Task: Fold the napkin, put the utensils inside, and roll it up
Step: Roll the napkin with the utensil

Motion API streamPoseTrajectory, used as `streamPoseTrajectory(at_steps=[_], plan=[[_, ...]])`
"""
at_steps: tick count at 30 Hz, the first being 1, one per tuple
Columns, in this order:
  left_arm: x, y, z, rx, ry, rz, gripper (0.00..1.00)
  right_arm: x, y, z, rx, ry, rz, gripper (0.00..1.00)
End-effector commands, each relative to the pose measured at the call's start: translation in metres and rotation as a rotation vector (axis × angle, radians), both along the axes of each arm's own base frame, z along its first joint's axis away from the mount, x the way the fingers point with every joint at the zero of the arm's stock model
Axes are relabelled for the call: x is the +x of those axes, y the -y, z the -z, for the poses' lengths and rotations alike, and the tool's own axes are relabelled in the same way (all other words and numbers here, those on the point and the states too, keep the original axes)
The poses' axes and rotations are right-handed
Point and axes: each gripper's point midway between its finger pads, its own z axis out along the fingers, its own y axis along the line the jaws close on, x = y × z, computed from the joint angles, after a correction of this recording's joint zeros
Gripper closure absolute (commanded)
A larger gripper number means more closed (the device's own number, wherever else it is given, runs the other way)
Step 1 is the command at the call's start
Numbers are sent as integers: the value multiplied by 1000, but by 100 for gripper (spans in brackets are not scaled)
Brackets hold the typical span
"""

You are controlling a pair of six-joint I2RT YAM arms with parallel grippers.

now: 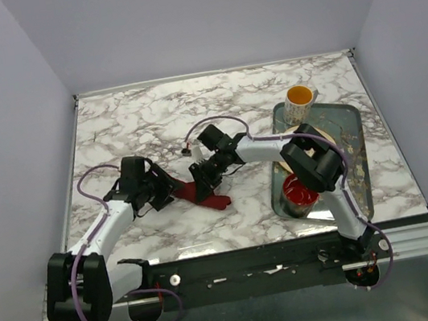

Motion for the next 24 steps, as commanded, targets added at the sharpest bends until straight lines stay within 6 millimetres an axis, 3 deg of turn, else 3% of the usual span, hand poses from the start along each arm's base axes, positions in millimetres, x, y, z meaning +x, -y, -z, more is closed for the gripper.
streamPoseTrajectory(at_steps=[1, 11, 13, 19, 24], plan=[[4, 21, 6, -48, -21, 29, 32, -27, 0, 18, 14, -140, -76, 68], [-2, 18, 36, -26, -98, -6, 39, -12, 3, 16, -40, -78, -22, 53], [-4, 17, 39, -25, -110, -8, 39, 2, 8, 10, -91, 11, 22, 49], [-8, 18, 41, -36, -121, -6, 40, 17, 29, -21, -247, 263, 105, 42], [-6, 19, 39, -38, -115, -4, 40, 16, 40, -32, -385, 467, 137, 38]])
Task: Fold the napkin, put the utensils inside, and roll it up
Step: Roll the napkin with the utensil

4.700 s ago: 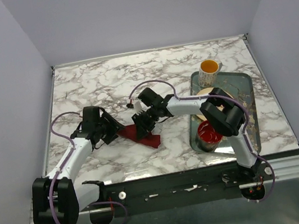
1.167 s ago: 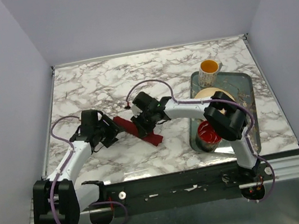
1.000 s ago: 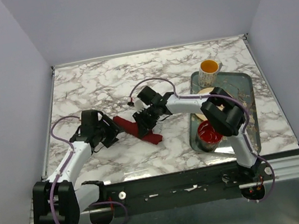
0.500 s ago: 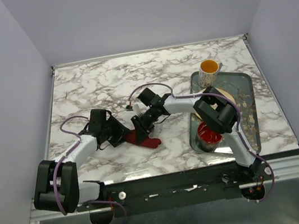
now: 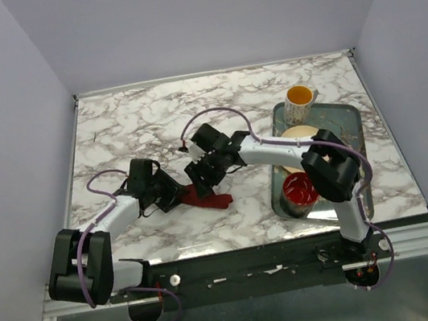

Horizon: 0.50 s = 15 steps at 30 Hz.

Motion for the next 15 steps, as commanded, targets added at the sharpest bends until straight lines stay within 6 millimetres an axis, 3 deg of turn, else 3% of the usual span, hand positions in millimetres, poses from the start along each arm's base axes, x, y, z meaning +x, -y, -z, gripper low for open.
streamPoseTrajectory(at_steps=[1, 8, 15], plan=[[-4, 0, 5, 2, -19, 5, 40, 6, 22, -10, -227, 295, 61, 37], [-2, 2, 5, -3, -26, 11, 40, -5, 2, -29, -274, 530, 46, 36], [-3, 7, 9, -40, -47, 6, 41, -6, -12, -26, -312, 668, 12, 36]])
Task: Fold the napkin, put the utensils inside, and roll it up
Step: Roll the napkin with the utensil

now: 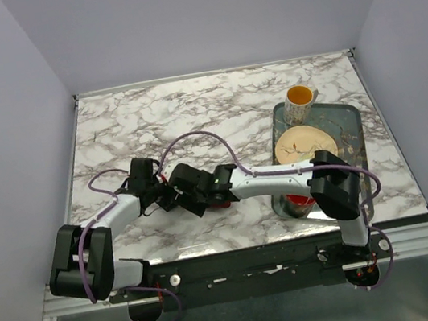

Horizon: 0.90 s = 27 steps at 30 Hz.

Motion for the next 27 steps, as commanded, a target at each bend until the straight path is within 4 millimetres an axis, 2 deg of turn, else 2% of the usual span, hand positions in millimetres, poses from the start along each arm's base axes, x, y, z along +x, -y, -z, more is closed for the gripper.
streamPoseTrajectory(at_steps=[1, 9, 18, 21, 27], plan=[[-5, 2, 7, -17, -42, -1, 41, 20, 2, -1, -63, 167, 29, 36], [-5, 1, 6, -15, -44, 2, 41, 20, -3, 19, -96, 192, -15, 41], [-6, 1, 8, -25, -51, -2, 41, 17, -7, 23, -82, 196, -30, 44], [-5, 2, 7, -30, -50, 1, 41, 15, -7, 30, -90, 183, -34, 47], [-6, 1, 7, -28, -52, 3, 40, 9, -7, 42, -91, 155, -47, 42]])
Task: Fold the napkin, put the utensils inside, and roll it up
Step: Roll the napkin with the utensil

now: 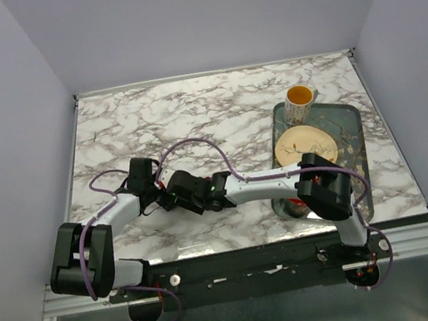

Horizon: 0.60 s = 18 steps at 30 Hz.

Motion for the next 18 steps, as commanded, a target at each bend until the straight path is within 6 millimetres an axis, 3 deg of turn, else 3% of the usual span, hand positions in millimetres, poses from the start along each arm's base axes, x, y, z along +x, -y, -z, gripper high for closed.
streamPoseTrajectory(at_steps=[1, 10, 18], plan=[[-7, -2, 7, 6, -38, 6, 40, -7, -2, 24, -22, -17, -19, 41], [-5, -1, 4, -5, -37, 10, 38, -4, 5, 42, -72, -2, -29, 41], [-4, -7, -1, 2, -13, 11, 35, 15, 12, 41, -59, 18, 45, 56]])
